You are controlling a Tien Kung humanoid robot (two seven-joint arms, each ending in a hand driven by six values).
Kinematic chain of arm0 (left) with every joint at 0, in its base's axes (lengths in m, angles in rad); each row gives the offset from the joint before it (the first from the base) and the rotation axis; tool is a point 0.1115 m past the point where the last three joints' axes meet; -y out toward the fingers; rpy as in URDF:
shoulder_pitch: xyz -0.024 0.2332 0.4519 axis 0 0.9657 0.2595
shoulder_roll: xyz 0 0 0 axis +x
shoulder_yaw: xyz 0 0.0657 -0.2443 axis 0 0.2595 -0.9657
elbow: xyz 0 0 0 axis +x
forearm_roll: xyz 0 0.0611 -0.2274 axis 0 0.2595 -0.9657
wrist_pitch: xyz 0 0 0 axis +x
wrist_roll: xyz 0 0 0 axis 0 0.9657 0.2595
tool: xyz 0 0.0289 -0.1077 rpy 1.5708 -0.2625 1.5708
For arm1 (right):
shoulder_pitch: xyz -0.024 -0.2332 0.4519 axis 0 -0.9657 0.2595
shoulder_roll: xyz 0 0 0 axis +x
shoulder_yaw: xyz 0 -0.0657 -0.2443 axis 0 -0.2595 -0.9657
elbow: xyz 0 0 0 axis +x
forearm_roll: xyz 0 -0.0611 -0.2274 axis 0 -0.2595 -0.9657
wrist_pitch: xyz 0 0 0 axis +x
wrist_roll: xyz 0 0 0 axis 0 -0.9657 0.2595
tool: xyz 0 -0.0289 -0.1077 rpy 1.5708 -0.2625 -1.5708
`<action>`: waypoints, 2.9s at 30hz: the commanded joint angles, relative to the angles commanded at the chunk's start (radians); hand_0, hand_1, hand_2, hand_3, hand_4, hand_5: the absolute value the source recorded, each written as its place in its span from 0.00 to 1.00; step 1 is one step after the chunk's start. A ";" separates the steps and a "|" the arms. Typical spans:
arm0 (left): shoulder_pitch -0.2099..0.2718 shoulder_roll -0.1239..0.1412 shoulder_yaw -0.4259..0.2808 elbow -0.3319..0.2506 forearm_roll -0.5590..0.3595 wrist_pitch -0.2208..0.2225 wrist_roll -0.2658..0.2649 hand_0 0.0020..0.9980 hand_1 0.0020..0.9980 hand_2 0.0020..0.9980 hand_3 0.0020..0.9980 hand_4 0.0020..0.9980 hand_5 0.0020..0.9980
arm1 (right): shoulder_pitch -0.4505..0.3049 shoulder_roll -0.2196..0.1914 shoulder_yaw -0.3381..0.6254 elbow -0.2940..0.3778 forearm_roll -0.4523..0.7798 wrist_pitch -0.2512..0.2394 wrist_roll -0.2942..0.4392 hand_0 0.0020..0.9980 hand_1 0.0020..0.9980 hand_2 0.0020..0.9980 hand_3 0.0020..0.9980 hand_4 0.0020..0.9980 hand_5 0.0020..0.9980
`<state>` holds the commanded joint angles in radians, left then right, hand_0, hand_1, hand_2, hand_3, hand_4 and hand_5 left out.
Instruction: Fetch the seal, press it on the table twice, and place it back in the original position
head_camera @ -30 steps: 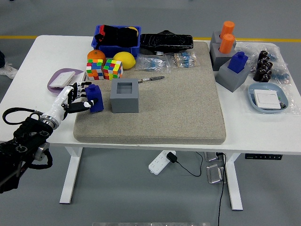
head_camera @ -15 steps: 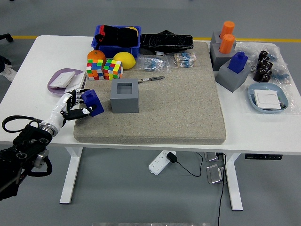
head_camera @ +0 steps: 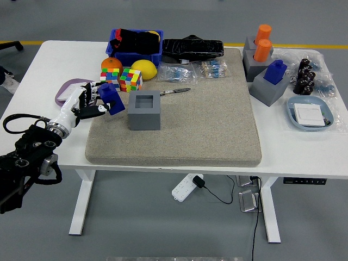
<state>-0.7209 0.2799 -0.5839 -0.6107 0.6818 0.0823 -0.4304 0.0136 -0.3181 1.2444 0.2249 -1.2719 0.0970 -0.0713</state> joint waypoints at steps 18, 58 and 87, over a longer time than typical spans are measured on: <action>-0.099 -0.011 0.111 -0.054 0.061 -0.055 0.019 0.83 0.51 0.40 0.77 0.56 0.00 | 0.004 -0.001 0.000 0.000 0.003 0.001 -0.001 0.76 0.67 0.67 0.62 0.78 0.50; -0.204 -0.066 0.300 0.044 0.058 -0.036 -0.019 0.82 0.52 0.41 0.76 0.56 0.00 | 0.010 -0.002 -0.008 0.000 0.011 0.003 0.000 0.76 0.68 0.67 0.62 0.79 0.50; -0.194 -0.070 0.327 0.082 0.044 -0.025 -0.027 0.82 0.52 0.40 0.75 0.55 0.00 | 0.010 -0.004 -0.023 0.000 0.015 0.003 0.001 0.76 0.68 0.67 0.62 0.79 0.50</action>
<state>-0.9153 0.2098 -0.2564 -0.5290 0.7255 0.0576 -0.4577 0.0238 -0.3223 1.2210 0.2251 -1.2566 0.1000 -0.0706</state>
